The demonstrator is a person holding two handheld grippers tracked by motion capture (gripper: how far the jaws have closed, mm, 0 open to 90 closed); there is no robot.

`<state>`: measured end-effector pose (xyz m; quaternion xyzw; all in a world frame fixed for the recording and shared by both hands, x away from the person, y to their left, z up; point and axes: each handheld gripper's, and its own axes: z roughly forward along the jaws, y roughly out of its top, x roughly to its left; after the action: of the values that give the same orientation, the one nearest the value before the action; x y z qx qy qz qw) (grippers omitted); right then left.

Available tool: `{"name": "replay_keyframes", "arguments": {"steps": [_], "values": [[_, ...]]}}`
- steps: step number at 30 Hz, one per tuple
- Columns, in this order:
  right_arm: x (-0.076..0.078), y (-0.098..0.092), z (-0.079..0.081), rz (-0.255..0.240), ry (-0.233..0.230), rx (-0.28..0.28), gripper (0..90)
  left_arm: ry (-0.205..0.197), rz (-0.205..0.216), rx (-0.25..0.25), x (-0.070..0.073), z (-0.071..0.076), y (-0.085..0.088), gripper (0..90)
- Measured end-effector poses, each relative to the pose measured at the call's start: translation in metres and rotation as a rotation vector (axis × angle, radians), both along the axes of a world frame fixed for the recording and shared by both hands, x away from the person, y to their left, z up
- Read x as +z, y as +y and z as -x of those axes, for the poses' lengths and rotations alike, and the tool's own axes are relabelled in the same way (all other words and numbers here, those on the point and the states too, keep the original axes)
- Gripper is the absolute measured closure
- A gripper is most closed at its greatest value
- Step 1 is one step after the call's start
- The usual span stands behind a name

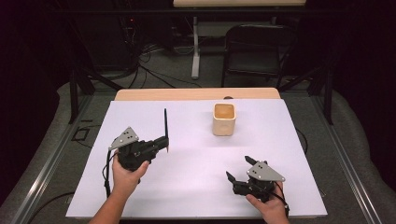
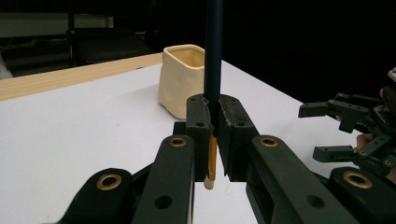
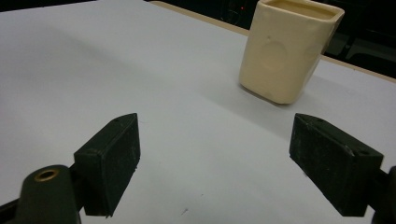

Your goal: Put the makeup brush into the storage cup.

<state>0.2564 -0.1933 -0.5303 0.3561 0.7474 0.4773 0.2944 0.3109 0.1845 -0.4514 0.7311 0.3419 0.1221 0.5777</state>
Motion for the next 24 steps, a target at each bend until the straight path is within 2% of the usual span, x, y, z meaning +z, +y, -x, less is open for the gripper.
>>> {"name": "replay_keyframes", "arguments": {"steps": [1, 3, 14, 20, 24], "values": [[0.000, 0.000, 0.000, -0.002, 0.001, 0.000, 16.0, 0.000, 0.007, -0.019, 0.000, -0.001, 0.001, 83.4], [0.000, 0.001, 0.000, -0.004, -0.001, 0.002, 16.0, -0.006, 0.001, -0.004, 0.000, 0.001, -0.001, 83.4], [0.004, 0.002, 0.001, -0.006, -0.030, 0.014, 16.2, -0.018, -0.029, -0.018, -0.003, 0.006, -0.011, 83.4], [0.007, 0.001, 0.001, -0.014, -0.047, 0.017, 17.7, -0.018, -0.027, -0.037, -0.004, 0.007, -0.016, 83.4], [0.011, 0.001, 0.000, -0.010, -0.033, 0.031, 18.9, -0.019, -0.026, -0.043, -0.005, 0.007, -0.019, 83.4]]}}
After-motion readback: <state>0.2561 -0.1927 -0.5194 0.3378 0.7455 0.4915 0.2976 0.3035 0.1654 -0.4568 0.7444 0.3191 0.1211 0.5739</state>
